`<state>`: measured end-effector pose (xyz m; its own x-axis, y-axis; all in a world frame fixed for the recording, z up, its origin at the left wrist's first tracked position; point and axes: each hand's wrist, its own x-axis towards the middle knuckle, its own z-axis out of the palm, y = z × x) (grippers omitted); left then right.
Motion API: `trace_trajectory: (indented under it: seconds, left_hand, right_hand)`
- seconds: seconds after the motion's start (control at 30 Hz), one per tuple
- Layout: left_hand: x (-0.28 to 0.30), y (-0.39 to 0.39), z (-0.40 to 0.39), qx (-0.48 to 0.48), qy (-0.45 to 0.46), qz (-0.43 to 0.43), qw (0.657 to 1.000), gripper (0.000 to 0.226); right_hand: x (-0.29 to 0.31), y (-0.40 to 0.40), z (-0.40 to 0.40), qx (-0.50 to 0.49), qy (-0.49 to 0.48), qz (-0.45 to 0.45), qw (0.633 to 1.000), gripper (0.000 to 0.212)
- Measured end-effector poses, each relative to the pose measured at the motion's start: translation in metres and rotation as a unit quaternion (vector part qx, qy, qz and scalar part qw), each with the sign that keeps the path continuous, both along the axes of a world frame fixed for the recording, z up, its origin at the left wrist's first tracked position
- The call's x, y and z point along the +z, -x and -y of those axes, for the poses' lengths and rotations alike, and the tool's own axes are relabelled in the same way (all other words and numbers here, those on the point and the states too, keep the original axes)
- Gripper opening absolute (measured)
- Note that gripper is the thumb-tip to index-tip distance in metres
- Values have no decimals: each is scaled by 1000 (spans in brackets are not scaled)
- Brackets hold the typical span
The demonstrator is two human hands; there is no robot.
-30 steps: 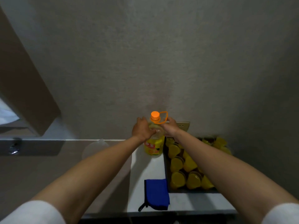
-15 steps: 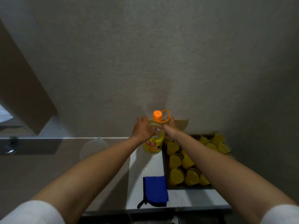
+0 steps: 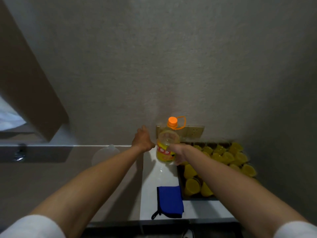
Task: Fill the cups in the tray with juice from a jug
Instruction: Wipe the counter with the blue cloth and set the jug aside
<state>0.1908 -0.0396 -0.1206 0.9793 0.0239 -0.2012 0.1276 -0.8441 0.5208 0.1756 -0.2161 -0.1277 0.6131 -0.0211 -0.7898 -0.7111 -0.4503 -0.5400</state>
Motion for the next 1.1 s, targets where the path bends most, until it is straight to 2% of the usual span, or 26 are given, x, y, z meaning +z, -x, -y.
trace_trajectory:
  seconds: [0.23, 0.33, 0.47, 0.67, 0.87, 1.1]
  left_hand:
    - [-7, 8, -49, 36, -103, -36, 993, 77]
    - [-13, 15, -75, 51, -151, -38, 987, 78]
    - [-22, 24, -108, 86, -166, -52, 981, 80]
    - [-34, 35, -146, 129, -143, -87, 977, 76]
    - [-54, 36, -171, 172, -60, -138, 974, 83]
    - [-62, 34, -174, 150, -14, -135, 979, 60]
  right_hand:
    - [-9, 3, -53, 68, -15, -24, 997, 70]
    - [-16, 7, -79, 78, -16, -9, 997, 61]
    - [-25, 13, -110, 93, -19, 0, 996, 53]
    - [-33, 19, -147, 91, -31, 10, 995, 49]
    - [-42, 24, -167, 96, -47, -3, 994, 45]
    - [-44, 28, -181, 96, -84, 41, 991, 23]
